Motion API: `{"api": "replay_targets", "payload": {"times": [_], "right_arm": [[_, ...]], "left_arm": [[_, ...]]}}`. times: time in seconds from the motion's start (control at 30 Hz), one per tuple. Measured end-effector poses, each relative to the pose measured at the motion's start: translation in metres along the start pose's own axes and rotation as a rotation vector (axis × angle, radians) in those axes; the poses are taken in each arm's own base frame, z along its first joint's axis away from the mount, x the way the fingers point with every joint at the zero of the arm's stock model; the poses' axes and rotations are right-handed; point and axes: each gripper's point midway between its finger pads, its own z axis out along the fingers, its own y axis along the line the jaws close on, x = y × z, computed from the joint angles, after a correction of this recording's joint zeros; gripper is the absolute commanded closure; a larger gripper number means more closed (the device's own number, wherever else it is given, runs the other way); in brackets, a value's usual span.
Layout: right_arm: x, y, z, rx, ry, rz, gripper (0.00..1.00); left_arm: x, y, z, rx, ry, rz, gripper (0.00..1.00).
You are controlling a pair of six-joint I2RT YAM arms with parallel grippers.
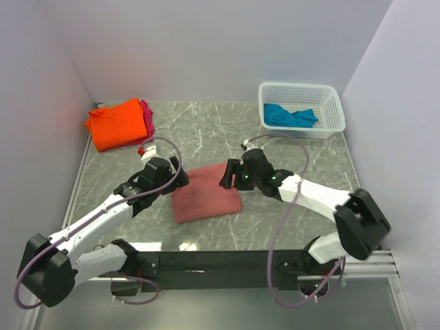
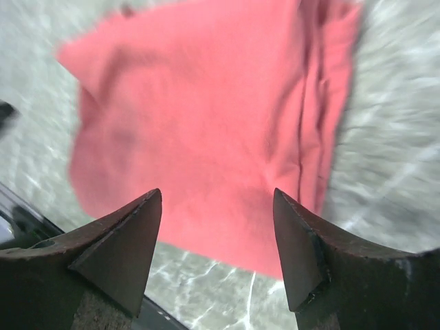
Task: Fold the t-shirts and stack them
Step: Fold the tshirt, then neatly place the folded tshirt to the corner
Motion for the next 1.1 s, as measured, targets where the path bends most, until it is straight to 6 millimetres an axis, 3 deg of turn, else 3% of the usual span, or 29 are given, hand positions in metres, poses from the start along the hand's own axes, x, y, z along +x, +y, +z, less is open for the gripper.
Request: {"api": "replay_targets", "payload": {"times": [0.13,0.27,0.4,0.7,0.77,0.87,1.0,1.1], "right_arm": [[-0.034,0.003,-0.036,0.028,-0.166,0.014,0.24],[-0.047,-0.015,-0.061,0.099,-0.264,0.037,0.23],[-0.046,-0.034,-0.070,0.171,-0.282,0.055,0.22],[-0.049,-0.062,-0.100,0.261,-0.343,0.094,0.20],[-0.054,-0.066,-0.110,0.274,-0.376,0.105,0.20],[-0.063,-0.070,-0.126,0.281,-0.434,0.122,0.19],[-0.071,-0.072,-0.141,0.281,-0.489,0.132,0.19],[-0.072,-0.078,-0.145,0.299,-0.502,0.133,0.19]], "left_arm": [[0.001,0.016,-0.003,-0.062,-0.013,-0.021,0.01],[0.018,0.033,0.004,-0.105,0.025,-0.030,0.01],[0.038,0.041,0.015,-0.139,0.091,-0.032,0.22],[0.068,0.057,0.042,-0.222,0.187,-0.019,0.46],[0.068,0.054,0.048,-0.223,0.188,-0.018,0.49],[0.066,0.046,0.058,-0.226,0.188,-0.010,0.61],[0.058,0.034,0.075,-0.241,0.178,0.000,0.99],[0.048,0.028,0.085,-0.285,0.163,0.032,0.99]]}}
